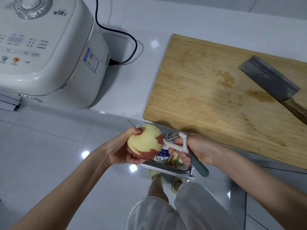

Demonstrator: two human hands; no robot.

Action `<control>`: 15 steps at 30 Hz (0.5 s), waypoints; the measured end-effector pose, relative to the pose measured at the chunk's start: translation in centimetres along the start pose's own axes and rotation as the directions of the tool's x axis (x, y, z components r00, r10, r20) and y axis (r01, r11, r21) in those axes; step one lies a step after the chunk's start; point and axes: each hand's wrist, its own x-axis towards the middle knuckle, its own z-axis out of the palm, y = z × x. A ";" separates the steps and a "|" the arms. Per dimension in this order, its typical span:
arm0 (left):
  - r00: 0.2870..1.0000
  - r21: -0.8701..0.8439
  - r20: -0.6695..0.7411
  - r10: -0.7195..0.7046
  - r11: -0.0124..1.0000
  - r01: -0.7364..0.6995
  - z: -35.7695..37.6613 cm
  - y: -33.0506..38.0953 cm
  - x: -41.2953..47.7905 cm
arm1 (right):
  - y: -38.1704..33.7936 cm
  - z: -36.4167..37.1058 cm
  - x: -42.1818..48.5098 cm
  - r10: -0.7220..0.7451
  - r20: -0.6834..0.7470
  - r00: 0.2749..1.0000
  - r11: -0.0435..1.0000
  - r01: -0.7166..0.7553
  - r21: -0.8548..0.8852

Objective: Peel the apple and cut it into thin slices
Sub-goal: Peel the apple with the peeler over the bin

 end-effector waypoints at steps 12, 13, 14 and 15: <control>0.999 -0.071 0.036 -0.016 0.997 0.019 0.8 -0.3 0.5 | 0.6 2.3 2.4 -0.999 0.029 0.040 -0.012 0.374 -0.927; 0.999 -0.080 0.038 -0.013 0.997 0.016 0.7 -0.3 0.4 | 0.7 2.1 2.5 -0.999 0.012 0.047 0.007 0.387 -0.922; 0.999 -0.093 0.045 -0.009 0.996 0.013 0.7 -0.3 0.4 | 0.9 1.8 2.5 -0.998 -0.010 0.060 0.034 0.410 -0.911; 0.998 -0.109 0.057 -0.002 0.994 0.008 0.7 -0.3 0.3 | 1.0 1.5 2.5 -0.997 -0.031 0.073 0.059 0.435 -0.899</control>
